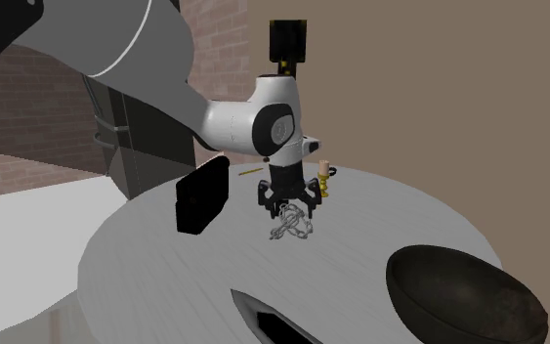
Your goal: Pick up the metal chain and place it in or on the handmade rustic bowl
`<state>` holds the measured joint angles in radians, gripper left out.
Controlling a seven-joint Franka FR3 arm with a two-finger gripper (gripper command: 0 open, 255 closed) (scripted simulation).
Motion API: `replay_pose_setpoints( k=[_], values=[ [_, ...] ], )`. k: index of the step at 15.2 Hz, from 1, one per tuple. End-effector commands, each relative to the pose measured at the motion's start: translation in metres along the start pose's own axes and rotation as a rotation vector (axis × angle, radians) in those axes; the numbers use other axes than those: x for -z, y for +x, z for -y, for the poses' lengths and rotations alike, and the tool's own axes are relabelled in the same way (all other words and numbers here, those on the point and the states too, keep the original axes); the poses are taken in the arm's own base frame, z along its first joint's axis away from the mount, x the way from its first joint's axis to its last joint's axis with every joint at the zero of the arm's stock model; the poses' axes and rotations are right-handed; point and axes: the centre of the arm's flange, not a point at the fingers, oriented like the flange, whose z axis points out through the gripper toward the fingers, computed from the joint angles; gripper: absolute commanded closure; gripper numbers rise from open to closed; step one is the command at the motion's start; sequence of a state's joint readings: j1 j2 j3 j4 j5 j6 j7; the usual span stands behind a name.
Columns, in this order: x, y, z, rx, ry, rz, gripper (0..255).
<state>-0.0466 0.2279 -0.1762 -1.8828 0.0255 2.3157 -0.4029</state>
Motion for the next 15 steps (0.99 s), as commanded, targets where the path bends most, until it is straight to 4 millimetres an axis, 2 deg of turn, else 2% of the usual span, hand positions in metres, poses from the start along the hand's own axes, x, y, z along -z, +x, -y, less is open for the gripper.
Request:
replay_pose_setpoints(
  k=[1,6,7,15],
  values=[
    [-0.0015,0.0004,-0.0003,0.000,0.000,-0.001,0],
    [-0.0014,0.0004,-0.0003,0.000,0.000,0.000,0],
    [-0.0014,0.0004,-0.0003,0.000,0.000,0.000,255],
    [-0.0014,0.0005,-0.0002,0.000,0.000,0.000,255]
  ],
)
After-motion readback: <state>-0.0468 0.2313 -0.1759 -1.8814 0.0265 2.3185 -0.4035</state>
